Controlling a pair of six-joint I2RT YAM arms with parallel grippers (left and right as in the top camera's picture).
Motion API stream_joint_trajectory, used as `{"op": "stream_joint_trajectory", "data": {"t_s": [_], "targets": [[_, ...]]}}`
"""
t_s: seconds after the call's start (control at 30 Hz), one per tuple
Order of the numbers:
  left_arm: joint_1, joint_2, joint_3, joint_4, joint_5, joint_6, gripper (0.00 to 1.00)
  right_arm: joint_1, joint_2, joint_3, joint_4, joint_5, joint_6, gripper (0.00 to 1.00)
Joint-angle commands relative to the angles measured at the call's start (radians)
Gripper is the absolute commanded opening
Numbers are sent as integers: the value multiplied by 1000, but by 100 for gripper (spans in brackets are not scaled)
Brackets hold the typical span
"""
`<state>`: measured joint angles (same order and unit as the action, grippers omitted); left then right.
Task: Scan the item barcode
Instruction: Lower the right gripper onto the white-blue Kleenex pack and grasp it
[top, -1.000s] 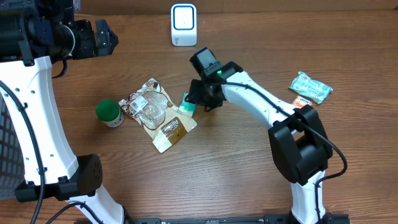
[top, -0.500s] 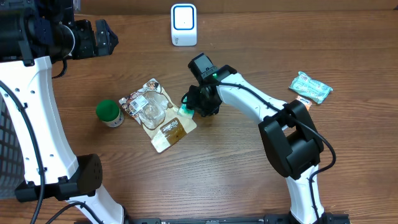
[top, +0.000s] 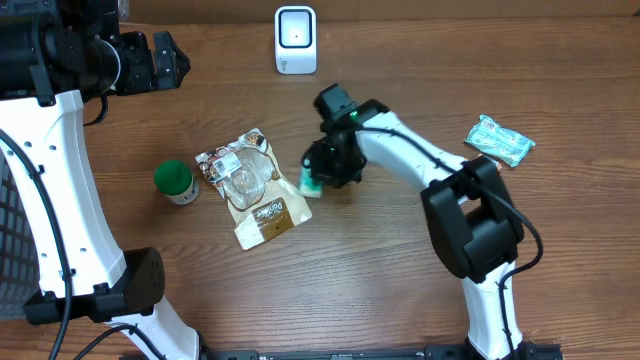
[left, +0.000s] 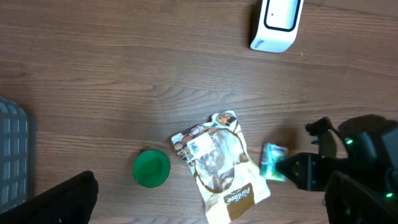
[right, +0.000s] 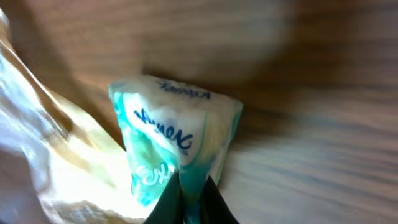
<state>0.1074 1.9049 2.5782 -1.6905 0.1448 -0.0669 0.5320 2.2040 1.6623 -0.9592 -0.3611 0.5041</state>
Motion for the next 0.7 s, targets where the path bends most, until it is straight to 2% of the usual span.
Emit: {"op": "stream_joint_trajectory", "data": {"t_s": [0.0, 0.1, 0.17, 0.23, 0.3, 0.33, 0.37, 0.43, 0.5, 0.57, 0.67], "targets": [[3, 2, 10, 1, -2, 19, 100, -84, -26, 82, -94, -51, -399, 4], [3, 2, 10, 1, -2, 19, 100, -127, -26, 119, -166, -29, -602, 4], [3, 2, 10, 1, -2, 19, 99, -145, -26, 119, -170, 30, -663, 7], [3, 2, 10, 1, -2, 19, 99, -162, -26, 118, -170, 92, -670, 23], [3, 2, 10, 1, -2, 19, 100, -174, -26, 118, -175, 98, -661, 49], [3, 2, 10, 1, -2, 19, 100, -183, -26, 118, -172, 98, -603, 54], [3, 2, 10, 1, -2, 19, 100, -198, -25, 117, -169, 91, -522, 54], [3, 2, 10, 1, -2, 19, 100, -209, -25, 113, -166, 81, -449, 52], [3, 2, 10, 1, -2, 19, 99, -221, -25, 100, -157, 61, -362, 48], [3, 2, 10, 1, -2, 19, 99, -228, -25, 77, -142, 39, -319, 46], [3, 2, 10, 1, -2, 19, 100, -227, -25, 39, -127, -8, -236, 37]]}}
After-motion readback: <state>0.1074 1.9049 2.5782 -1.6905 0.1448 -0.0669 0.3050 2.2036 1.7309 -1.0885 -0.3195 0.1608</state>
